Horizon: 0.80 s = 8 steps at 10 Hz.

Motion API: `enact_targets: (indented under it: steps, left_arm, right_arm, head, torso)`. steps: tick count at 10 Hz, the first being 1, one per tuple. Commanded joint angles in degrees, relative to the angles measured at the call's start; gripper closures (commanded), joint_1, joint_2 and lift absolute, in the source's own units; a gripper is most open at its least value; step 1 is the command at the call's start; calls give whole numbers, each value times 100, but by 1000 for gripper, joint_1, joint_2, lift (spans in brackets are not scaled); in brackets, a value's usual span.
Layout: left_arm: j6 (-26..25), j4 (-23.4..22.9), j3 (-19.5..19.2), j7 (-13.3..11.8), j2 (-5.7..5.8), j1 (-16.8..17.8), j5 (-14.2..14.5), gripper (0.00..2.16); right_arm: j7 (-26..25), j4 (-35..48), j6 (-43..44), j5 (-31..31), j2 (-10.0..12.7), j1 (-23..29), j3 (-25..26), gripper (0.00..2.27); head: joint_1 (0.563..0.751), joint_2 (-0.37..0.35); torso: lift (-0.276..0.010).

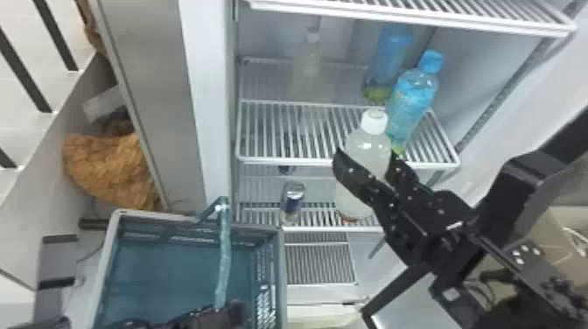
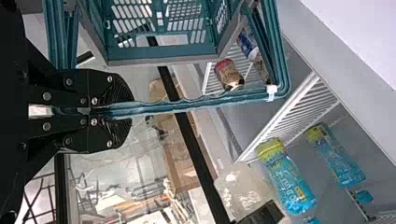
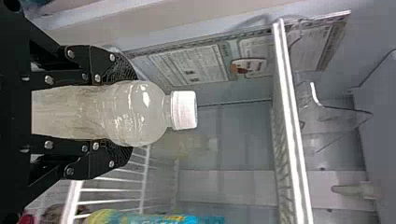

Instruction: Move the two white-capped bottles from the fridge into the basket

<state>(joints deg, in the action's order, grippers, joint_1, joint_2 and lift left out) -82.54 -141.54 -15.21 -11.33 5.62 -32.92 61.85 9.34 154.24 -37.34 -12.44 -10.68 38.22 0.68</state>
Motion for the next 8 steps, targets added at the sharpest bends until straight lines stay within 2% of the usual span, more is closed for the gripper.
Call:
enact_targets:
  steps: [1, 4, 6, 8]
  left_arm:
    - [0, 0, 1, 0, 0, 1, -38, 1214]
    - [-98, 0, -33, 0, 26, -27, -49, 1214]
    - [-141, 0, -33, 0, 53, -41, -38, 1214]
    - [-141, 0, 13, 0, 53, -13, -38, 1214]
  right_arm:
    - [-2, 206, -343, -47, 22, 214, 57, 1009]
    - [-11, 727, -1159, -12, 57, 537, 103, 1009]
    - [-11, 684, -1890, -58, 75, 523, 126, 1009]
    - [86, 487, -2256, -172, 84, 425, 137, 1009]
  head:
    - [695, -175]
    - [695, -177]
    - [695, -184]
    - [695, -194]
  torso:
    - [0]
    - [0]
    - [0]
    - [0]
